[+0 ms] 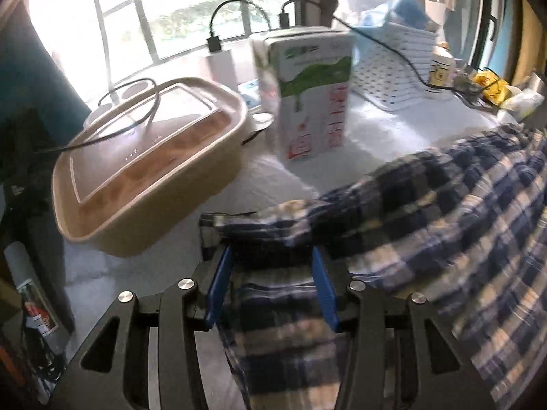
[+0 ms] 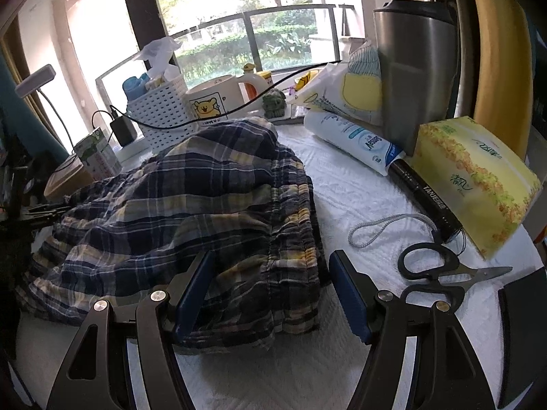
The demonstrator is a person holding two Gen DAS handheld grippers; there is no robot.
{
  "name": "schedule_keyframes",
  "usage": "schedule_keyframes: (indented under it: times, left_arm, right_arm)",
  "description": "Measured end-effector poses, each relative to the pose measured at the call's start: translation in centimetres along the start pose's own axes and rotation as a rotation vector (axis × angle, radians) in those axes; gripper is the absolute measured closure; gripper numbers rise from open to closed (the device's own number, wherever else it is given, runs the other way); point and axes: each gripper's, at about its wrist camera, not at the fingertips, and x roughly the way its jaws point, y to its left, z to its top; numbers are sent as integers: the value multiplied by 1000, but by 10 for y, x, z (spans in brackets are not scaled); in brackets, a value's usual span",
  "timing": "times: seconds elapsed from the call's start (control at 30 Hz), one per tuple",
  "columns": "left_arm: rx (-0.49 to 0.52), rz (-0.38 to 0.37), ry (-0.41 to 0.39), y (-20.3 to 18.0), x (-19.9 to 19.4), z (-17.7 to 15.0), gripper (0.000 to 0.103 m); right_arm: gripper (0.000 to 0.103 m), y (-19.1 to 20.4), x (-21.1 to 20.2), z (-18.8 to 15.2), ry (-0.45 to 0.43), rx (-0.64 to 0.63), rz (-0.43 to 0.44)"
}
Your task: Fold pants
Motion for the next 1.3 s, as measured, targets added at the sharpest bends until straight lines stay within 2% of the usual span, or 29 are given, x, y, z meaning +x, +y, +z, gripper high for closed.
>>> schedule_keyframes:
  times: [0.03,0.07,0.13,0.23,0.3,0.33,0.4,0.5,0.57,0.67,0.73,0.83,0.9,1.03,1.1,1.17,1.23,1.3]
  left_arm:
    - [-3,4,-15,2,2,-1,77]
    - [-1,20,-20,4,6,-2,81]
    - [-21,20,-36,9,8,0,81]
    - [-37,92,-43,15,11,4,81]
    - [-59,163,-52,23,8,6,82]
    - [-82,164,-52,28,5,6,82]
    - [-129,139,-47,36,-4,3,82]
    - [-144,94,-76,33,-31,-3,81]
    - [-132,70,-102,28,-48,-6,81]
    - [-94,-33,-158,4,-74,-7,81]
    - [-28,-114,-165,-20,-81,-7,81]
    - [68,-164,-128,-47,-70,-5,81]
    - [105,-150,-78,-57,-50,-1,81]
    - [120,-105,18,-57,-14,2,81]
    - [108,-102,15,-52,-7,4,76]
    - [89,-96,23,-46,-4,8,75]
    - [88,-82,17,-41,0,8,68]
    - [64,-81,11,-33,0,7,56]
  right_arm:
    - [32,0,1,0,2,-2,0]
    - [32,1,2,1,5,-5,1]
    - [32,2,2,1,4,-12,16]
    - [38,3,1,2,-6,-26,9]
    - [43,2,-2,4,-27,-32,-29]
    - [43,0,-5,5,-39,-29,-41]
    - [43,-3,-14,8,-74,-23,-78]
    - [43,-5,-33,15,-144,-31,-100]
    - [43,0,-42,21,-180,-41,-69]
    - [43,19,-46,29,-196,-86,-4]
    - [43,39,-37,32,-182,-126,52]
    - [43,71,-15,36,-137,-210,81]
    - [43,85,5,37,-98,-266,72]
    - [44,95,46,40,33,-352,-29]
    - [44,89,59,38,97,-363,-56]
    - [44,79,59,33,122,-360,-54]
    - [46,68,52,25,136,-351,-42]
    - [46,61,44,18,140,-356,-32]
